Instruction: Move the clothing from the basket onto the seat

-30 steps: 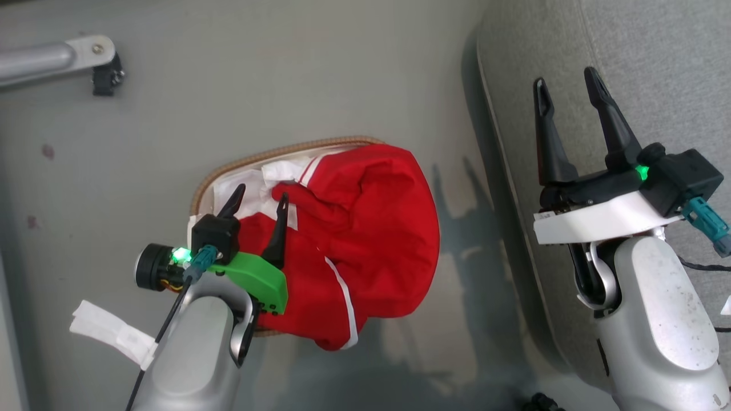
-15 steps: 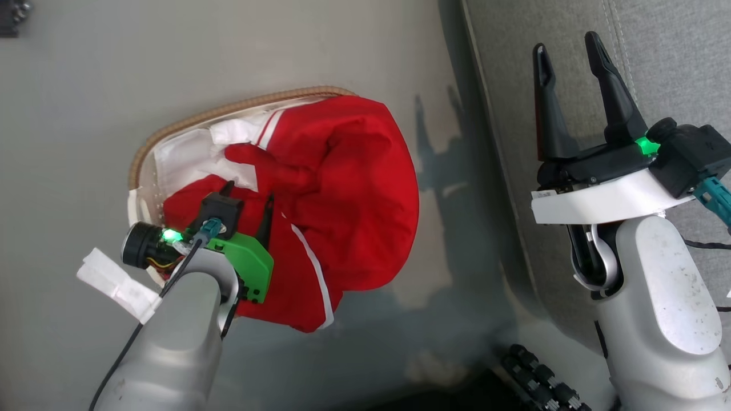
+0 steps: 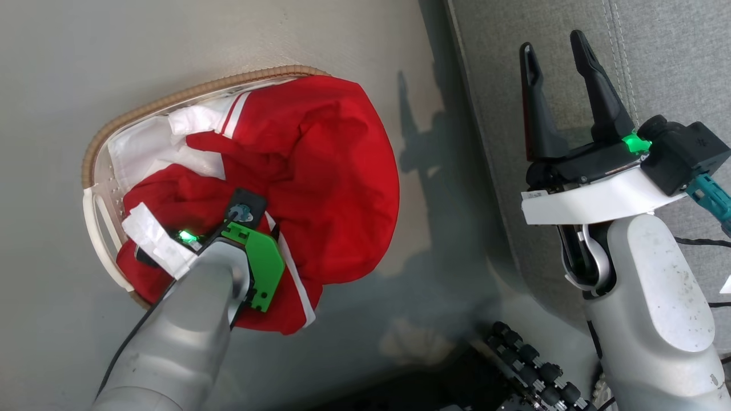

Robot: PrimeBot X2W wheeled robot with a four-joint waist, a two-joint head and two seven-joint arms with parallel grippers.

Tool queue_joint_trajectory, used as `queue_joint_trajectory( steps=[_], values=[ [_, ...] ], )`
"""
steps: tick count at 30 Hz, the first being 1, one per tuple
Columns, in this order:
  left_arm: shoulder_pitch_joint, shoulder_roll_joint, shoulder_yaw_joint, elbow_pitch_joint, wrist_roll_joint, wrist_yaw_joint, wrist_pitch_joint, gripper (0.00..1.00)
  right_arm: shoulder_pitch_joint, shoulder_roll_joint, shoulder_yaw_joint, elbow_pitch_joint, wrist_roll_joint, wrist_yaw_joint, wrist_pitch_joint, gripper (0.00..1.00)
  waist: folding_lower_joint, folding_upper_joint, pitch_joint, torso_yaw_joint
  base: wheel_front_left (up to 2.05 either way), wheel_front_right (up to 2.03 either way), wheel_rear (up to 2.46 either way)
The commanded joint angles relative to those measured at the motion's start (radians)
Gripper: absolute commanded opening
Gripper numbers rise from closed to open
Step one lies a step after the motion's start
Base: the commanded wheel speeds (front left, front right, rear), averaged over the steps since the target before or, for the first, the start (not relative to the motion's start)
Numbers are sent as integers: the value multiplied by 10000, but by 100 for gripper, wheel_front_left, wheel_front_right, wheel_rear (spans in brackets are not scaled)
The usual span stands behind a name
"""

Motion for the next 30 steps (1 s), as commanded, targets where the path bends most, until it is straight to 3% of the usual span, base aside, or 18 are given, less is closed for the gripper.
queue_joint_trajectory(
  steps=[1, 10, 19, 20, 22, 30],
  values=[
    [-261, 178, -99, 134, 97, -27, 154, 100, -124, -31, -38, -4, 32, -10, -51, 100, 0, 0, 42, -40, 0, 0, 0],
    [-437, 331, -537, 539, 405, 572, 975, 100, -117, -30, -111, -82, 42, -10, -51, 100, 0, 0, 215, -10, 0, 0, 0],
    [-496, 548, -1045, 649, 711, 583, 1968, 97, -173, -32, -33, -125, 77, -10, -51, 100, 0, 0, 337, 23, 0, 0, 0],
    [-452, 546, -1068, 652, 681, 524, 2112, 56, -173, -32, -23, -109, 81, -10, -51, 100, 0, 0, 327, 20, 0, 0, 0],
    [-407, 545, -1092, 659, 629, 496, 2227, 0, -172, -32, 0, -47, 74, -10, -51, 100, 0, 0, 275, 19, 0, 0, 0],
    [-63, 403, -852, 559, 160, 626, 1155, 0, 63, -33, -33, 227, -66, -8, -51, 100, 0, 0, -487, 112, 0, 0, 0]
  ],
)
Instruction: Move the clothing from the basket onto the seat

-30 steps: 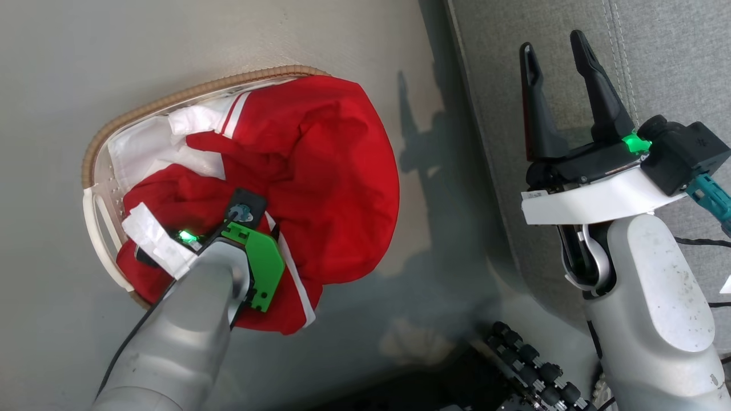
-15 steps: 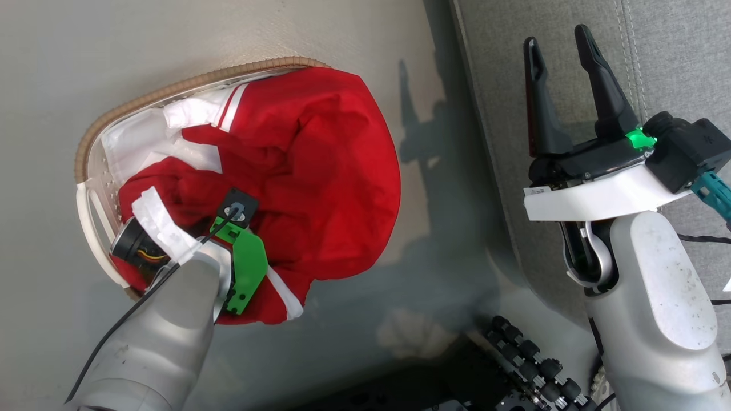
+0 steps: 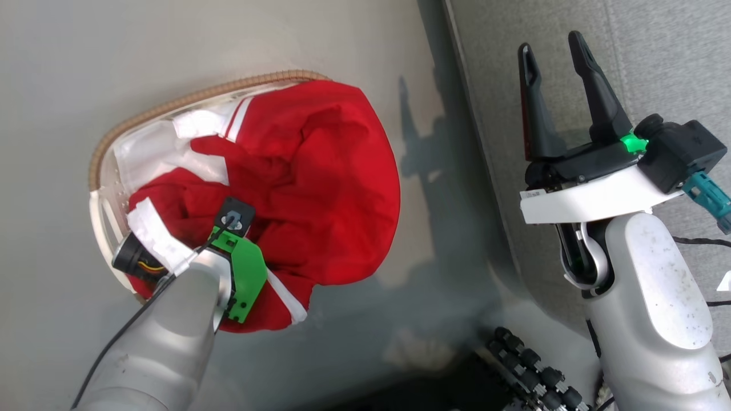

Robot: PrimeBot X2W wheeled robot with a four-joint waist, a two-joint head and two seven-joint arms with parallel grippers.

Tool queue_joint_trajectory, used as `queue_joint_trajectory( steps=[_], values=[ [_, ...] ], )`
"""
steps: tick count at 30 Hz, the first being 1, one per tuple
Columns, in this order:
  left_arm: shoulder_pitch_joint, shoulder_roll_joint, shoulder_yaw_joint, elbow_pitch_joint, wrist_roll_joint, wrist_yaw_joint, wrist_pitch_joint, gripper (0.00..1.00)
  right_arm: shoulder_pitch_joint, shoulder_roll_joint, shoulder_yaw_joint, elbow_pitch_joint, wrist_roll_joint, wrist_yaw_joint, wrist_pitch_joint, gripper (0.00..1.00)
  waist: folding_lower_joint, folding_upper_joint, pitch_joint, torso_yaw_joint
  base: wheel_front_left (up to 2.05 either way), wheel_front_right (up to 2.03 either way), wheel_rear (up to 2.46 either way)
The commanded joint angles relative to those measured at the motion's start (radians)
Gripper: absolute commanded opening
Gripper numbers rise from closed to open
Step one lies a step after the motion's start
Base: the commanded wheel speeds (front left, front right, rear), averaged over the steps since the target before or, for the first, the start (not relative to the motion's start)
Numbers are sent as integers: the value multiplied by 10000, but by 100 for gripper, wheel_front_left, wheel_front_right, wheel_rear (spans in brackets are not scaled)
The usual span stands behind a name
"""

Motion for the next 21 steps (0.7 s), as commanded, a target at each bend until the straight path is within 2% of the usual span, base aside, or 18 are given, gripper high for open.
queue_joint_trajectory(
  steps=[1, 13, 21],
  values=[
    [187, -17, 83, -31, -181, 80, -224, 0, 176, -34, -41, 74, -93, -10, -51, 100, 0, 0, -443, 86, 0, 0, 0],
    [1226, -363, 623, -334, -1184, 263, -2692, 0, 990, -38, -115, 631, -575, -10, -51, 100, 0, 0, -2578, 640, 0, 0, 0],
    [2145, -415, 655, -1515, -1930, 283, -3403, 0, 1762, -38, -261, 1036, -807, -10, -51, 100, 0, 0, -4061, 1142, 0, 0, 0]
  ],
)
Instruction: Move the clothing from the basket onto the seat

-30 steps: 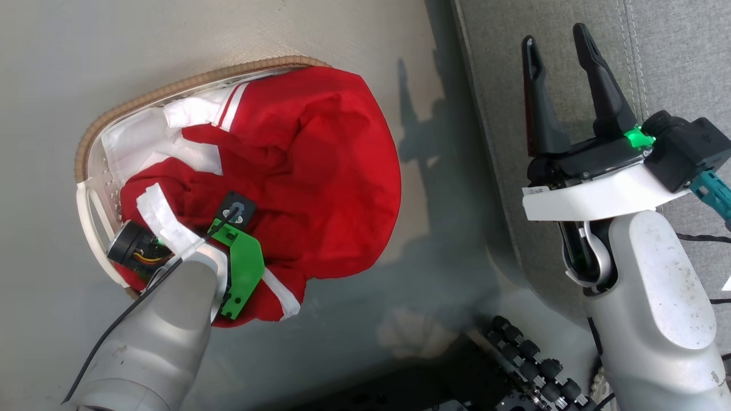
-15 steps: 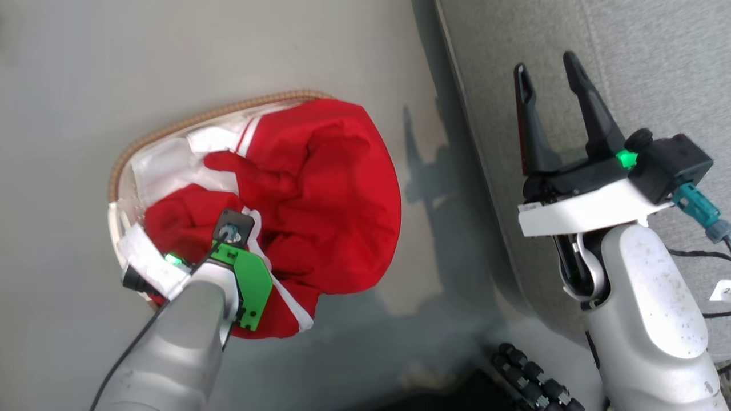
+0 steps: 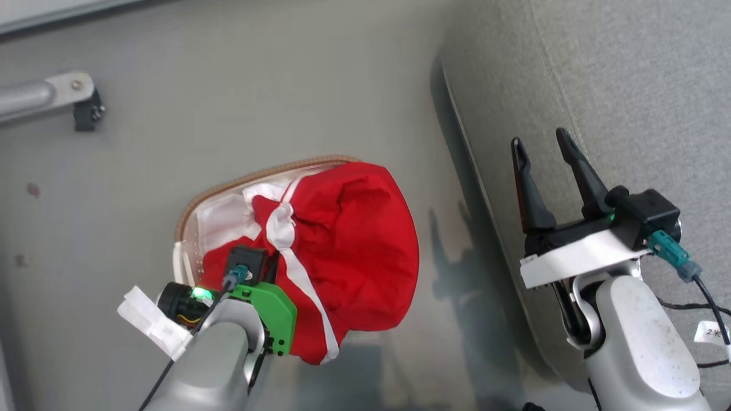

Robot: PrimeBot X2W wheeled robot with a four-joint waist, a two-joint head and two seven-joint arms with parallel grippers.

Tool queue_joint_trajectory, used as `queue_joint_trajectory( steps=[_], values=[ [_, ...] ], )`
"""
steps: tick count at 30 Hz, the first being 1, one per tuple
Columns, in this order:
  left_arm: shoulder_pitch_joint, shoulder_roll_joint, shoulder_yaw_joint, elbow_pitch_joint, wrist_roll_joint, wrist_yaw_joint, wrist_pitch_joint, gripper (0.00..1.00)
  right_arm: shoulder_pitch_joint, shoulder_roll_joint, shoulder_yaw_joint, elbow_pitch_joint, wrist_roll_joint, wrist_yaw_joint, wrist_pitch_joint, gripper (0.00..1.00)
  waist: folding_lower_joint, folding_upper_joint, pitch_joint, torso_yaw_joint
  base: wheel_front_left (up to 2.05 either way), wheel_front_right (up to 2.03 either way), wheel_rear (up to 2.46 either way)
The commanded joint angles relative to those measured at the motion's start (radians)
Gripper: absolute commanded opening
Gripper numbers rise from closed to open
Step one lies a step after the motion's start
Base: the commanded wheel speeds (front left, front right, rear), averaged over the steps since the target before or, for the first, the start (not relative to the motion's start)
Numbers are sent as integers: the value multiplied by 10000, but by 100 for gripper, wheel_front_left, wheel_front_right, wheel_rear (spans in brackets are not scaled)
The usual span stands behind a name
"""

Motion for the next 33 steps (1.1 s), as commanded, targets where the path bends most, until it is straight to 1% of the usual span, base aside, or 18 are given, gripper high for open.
queue_joint_trajectory(
  steps=[1, 6, 10, 18, 23, 33],
  values=[
    [271, 10, -10, -293, -157, 111, -79, 0, 247, -42, -44, 71, -76, -10, -51, 100, 0, -1, -1038, 518, 0, 0, 0],
    [978, 21, 236, -1717, -80, 357, -72, 0, 691, -42, -103, 167, -138, -8, -51, 100, 0, -1, -1765, 722, 0, 0, 0],
    [1507, 19, 584, -2709, 45, 416, -77, 0, 1018, -41, -195, 269, -86, -10, -51, 100, 0, -1, -2273, 843, 0, 0, 0],
    [2325, 18, 1188, -4540, 227, 286, -79, 0, 1762, -41, 46, 503, -13, -10, -51, 100, 0, -1, -3203, 976, 0, 0, 0],
    [2538, 19, 1440, -5495, 297, 215, -78, 0, 2163, -44, 204, 668, 31, -10, -51, 100, 0, -1, -3700, 994, 0, 0, 0],
    [2535, 17, 1508, -7310, 102, 69, -68, 0, 2761, -42, 688, 937, 57, -10, -51, 100, 0, -1, -4301, 1068, 0, 0, 0]
  ],
)
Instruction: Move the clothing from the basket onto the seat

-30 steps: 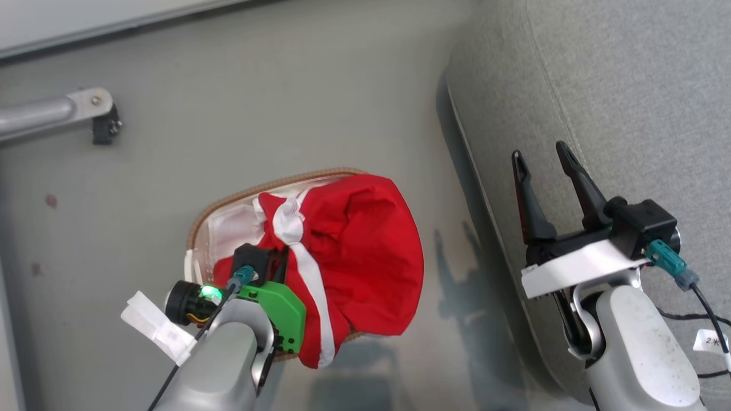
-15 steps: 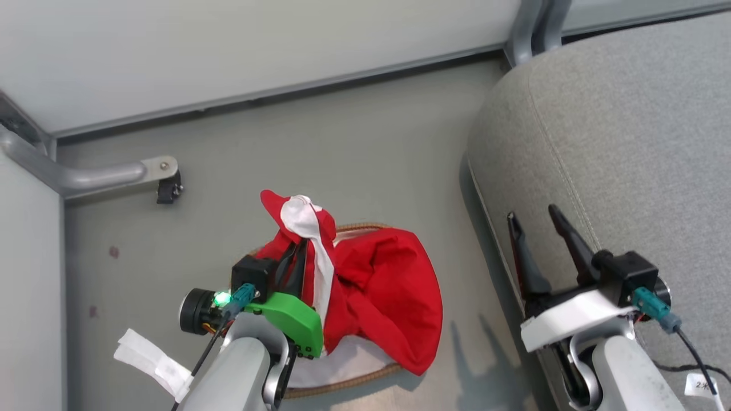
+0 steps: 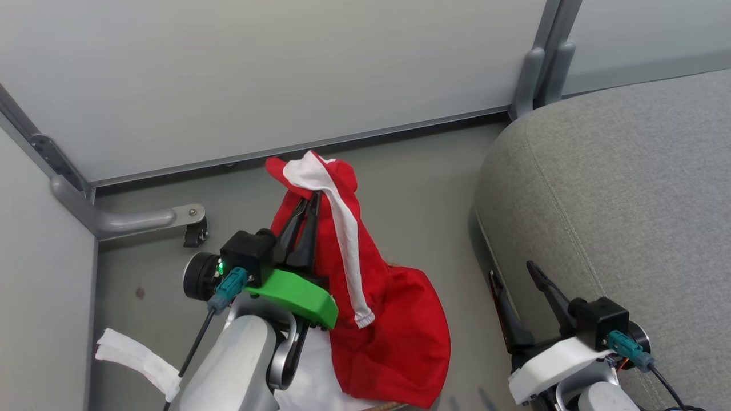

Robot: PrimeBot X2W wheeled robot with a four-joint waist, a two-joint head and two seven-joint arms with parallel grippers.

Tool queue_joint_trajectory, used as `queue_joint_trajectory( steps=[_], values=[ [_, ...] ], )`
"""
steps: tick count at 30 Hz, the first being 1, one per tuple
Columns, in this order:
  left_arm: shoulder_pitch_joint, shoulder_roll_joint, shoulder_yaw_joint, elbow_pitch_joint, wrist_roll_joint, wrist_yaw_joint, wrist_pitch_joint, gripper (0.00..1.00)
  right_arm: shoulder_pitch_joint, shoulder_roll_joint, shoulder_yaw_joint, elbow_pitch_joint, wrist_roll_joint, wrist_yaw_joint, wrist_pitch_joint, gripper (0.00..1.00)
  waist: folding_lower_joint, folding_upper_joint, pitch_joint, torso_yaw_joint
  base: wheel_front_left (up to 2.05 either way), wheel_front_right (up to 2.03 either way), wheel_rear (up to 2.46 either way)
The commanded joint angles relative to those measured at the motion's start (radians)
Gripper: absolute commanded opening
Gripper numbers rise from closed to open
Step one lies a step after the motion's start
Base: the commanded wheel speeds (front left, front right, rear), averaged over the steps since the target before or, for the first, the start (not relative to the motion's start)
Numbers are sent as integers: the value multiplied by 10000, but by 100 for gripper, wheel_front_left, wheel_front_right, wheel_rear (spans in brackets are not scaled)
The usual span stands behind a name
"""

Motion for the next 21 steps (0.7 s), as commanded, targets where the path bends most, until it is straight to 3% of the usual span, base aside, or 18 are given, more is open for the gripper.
queue_joint_trajectory(
  steps=[1, 8, 21],
  values=[
    [54, 31, -42, -234, -52, -31, -8, 0, 151, -42, 91, 8, 43, -10, -51, 100, 1, 0, -144, 84, 0, 0, 0],
    [-40, 30, -383, -684, -158, 84, -9, 0, -4, -41, 992, 76, -74, -10, -51, 100, 1, 0, -184, 293, 0, 0, 0],
    [-334, 32, -1252, -839, -472, 267, -9, 0, -2332, -86, 3728, 1084, 192, -10, -50, 100, 1, 0, 29, 789, 0, 0, 0]
  ],
)
